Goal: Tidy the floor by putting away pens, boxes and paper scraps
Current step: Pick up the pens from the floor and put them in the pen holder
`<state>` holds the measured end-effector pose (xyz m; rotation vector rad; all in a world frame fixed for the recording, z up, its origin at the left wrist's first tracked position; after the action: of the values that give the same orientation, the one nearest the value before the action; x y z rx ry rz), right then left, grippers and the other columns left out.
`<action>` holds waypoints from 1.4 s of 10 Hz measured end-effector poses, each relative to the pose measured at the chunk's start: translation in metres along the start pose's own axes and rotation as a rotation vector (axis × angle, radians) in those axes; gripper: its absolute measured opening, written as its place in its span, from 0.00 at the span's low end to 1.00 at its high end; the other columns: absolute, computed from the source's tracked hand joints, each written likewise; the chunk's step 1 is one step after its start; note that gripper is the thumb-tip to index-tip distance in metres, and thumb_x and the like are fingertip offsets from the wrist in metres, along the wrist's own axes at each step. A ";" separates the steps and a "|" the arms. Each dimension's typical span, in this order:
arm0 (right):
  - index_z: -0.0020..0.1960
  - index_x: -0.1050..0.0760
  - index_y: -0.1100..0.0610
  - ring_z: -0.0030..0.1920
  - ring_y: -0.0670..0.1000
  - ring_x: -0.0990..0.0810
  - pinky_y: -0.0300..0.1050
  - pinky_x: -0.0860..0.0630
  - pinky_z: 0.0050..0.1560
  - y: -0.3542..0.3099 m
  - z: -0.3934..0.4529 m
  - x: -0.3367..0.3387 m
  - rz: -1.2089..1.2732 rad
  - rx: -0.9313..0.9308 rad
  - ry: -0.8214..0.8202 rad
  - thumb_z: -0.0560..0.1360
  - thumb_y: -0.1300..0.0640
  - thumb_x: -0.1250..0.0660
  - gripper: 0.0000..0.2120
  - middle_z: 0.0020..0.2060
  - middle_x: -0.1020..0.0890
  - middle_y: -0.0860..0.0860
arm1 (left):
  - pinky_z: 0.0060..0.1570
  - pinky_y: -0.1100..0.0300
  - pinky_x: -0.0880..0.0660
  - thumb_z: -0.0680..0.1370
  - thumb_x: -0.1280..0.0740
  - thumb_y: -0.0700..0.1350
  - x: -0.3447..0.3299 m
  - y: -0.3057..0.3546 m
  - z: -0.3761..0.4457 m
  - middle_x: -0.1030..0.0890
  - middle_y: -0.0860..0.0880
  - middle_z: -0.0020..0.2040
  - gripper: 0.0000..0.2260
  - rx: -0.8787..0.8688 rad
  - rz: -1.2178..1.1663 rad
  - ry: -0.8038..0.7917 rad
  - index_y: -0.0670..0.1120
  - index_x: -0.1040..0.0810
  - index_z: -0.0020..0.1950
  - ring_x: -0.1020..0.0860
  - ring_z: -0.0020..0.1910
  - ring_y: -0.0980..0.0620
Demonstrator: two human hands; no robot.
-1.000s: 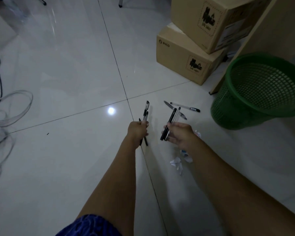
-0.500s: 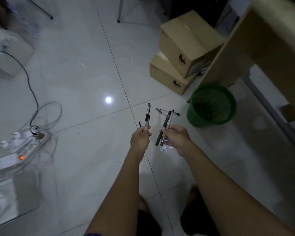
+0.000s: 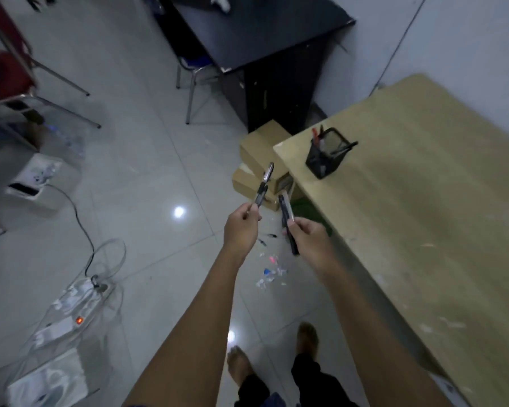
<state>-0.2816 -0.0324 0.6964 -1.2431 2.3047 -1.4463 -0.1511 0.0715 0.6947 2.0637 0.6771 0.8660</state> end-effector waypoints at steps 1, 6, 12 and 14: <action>0.39 0.19 0.54 0.29 0.46 0.25 0.40 0.28 0.32 -0.050 0.001 0.066 -0.086 0.085 0.101 0.80 0.51 0.36 0.14 0.30 0.20 0.48 | 0.38 0.56 0.33 0.86 0.45 0.50 -0.011 0.073 0.006 0.24 0.49 0.38 0.16 -0.109 0.195 -0.054 0.47 0.24 0.44 0.27 0.38 0.50; 0.39 0.21 0.64 0.18 0.48 0.28 0.35 0.32 0.20 -0.171 0.133 0.162 -0.779 -0.044 -0.084 0.72 0.62 0.30 0.06 0.27 0.18 0.56 | 0.34 0.59 0.29 0.82 0.33 0.44 -0.096 0.206 0.088 0.16 0.45 0.47 0.09 -0.278 0.712 0.016 0.41 0.15 0.53 0.22 0.41 0.49; 0.46 0.21 0.63 0.31 0.57 0.15 0.50 0.15 0.36 -0.160 0.137 0.148 -0.415 0.104 0.252 0.72 0.59 0.33 0.07 0.37 0.16 0.59 | 0.62 0.59 0.25 0.83 0.40 0.45 -0.124 0.176 0.067 0.18 0.53 0.62 0.19 -0.368 0.096 0.133 0.47 0.25 0.74 0.20 0.61 0.54; 0.49 0.20 0.55 0.36 0.47 0.23 0.42 0.25 0.40 -0.145 0.088 0.098 -0.444 0.496 0.118 0.73 0.58 0.32 0.06 0.36 0.20 0.49 | 0.61 0.59 0.30 0.80 0.36 0.45 -0.089 0.128 0.049 0.20 0.51 0.63 0.18 -0.456 0.228 0.277 0.50 0.23 0.69 0.27 0.64 0.50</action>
<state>-0.2174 -0.1890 0.7945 -1.5861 1.6161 -2.1131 -0.1481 -0.0836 0.7461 1.6424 0.3432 1.3197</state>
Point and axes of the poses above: each hand's wrist, its own z-axis towards the middle knuckle, its own x-axis out of the back of the hand, y = z × x, the point moved 5 cm from there along z, towards the middle knuckle
